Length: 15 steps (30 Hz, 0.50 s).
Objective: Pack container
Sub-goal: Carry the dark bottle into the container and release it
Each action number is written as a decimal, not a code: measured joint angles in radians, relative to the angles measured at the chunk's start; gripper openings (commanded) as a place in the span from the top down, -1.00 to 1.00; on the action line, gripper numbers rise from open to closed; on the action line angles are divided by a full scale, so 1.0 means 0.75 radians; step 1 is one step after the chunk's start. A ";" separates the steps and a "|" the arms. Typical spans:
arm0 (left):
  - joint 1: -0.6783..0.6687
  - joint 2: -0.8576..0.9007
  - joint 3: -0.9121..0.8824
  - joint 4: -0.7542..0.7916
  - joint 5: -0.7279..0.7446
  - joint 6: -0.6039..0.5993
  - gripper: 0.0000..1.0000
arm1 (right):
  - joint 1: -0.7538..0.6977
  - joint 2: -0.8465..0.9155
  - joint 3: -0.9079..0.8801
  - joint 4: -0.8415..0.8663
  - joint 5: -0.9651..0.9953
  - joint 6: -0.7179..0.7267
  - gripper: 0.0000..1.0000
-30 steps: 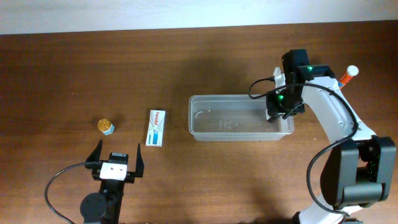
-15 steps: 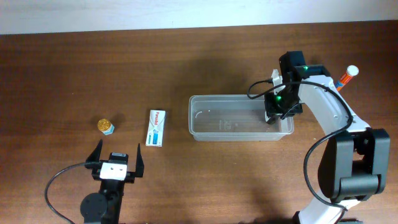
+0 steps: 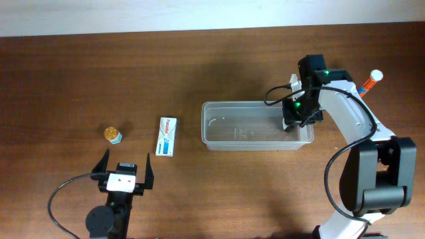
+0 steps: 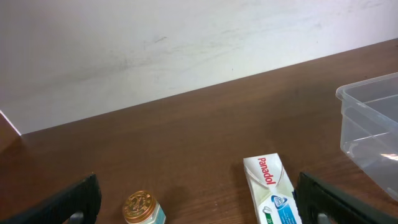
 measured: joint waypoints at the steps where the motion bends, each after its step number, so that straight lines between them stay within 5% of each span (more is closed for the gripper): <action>1: 0.000 0.000 0.000 0.000 0.000 0.000 -0.99 | 0.000 0.000 0.000 0.002 0.000 0.001 0.42; 15: 0.000 0.000 0.000 0.000 0.000 0.000 -0.99 | 0.001 0.041 0.000 -0.002 0.001 0.000 0.40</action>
